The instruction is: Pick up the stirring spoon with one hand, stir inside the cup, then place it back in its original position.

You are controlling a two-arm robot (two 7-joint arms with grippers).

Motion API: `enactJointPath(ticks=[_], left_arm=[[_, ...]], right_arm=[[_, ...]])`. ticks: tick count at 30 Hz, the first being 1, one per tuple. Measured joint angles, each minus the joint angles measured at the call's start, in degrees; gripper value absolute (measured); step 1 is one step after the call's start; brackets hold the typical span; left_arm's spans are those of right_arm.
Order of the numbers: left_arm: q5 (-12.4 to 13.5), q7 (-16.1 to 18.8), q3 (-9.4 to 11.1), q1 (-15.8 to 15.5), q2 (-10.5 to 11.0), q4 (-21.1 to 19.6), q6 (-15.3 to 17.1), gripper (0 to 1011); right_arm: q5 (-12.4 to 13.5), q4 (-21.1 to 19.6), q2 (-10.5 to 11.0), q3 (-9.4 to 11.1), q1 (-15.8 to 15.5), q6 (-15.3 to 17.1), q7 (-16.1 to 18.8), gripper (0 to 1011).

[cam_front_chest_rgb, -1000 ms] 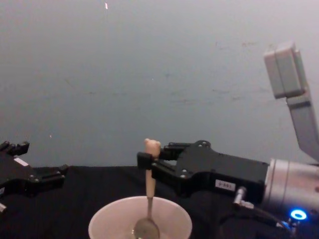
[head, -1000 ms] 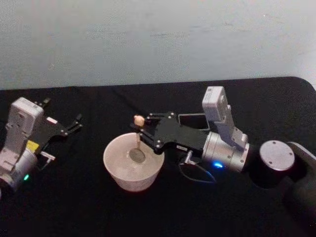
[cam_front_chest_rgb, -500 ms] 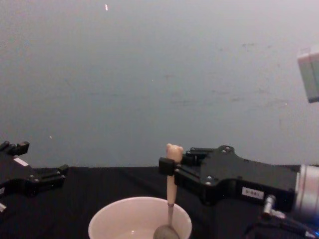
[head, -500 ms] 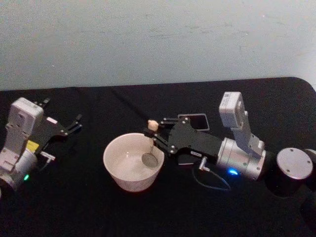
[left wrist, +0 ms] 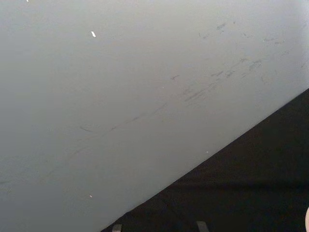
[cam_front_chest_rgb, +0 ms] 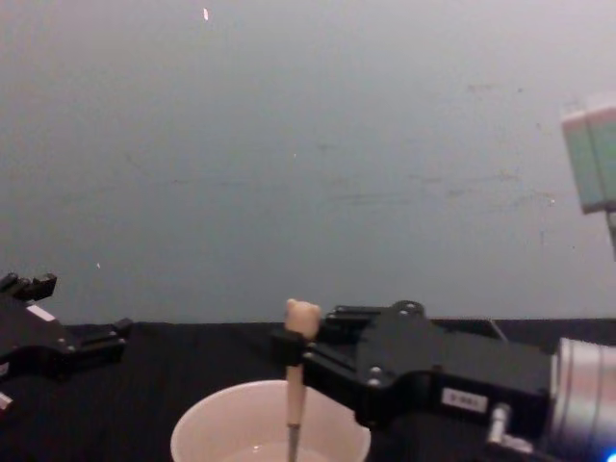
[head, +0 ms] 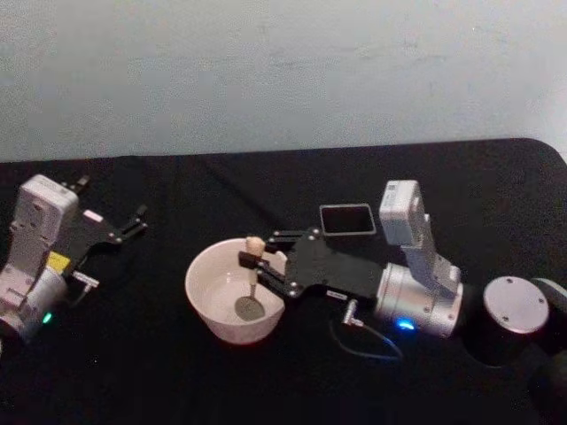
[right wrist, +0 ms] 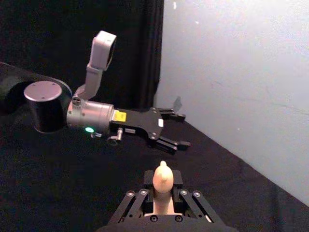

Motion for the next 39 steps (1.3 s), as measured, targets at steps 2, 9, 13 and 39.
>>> enactJointPath(ticks=[2, 9, 13, 39], left_arm=[[0.0, 0.0, 0.0, 0.0, 0.0, 0.0, 0.0, 1001], [0.0, 0.0, 0.0, 0.0, 0.0, 0.0, 0.0, 1001], [0.0, 0.0, 0.0, 0.0, 0.0, 0.0, 0.0, 1001], [0.0, 0.0, 0.0, 0.0, 0.0, 0.0, 0.0, 1001]], right_arm=[[0.04, 0.58, -0.64, -0.45, 0.48, 0.0, 0.28, 210], [-0.53, 3.93, -2.88, -1.53, 2.72, -0.45, 0.38, 210], [-1.31, 6.21, -4.01, -1.68, 4.15, -1.06, -0.14, 210], [-2.19, 5.14, -2.21, 1.44, 2.76, -0.98, -2.46, 210]])
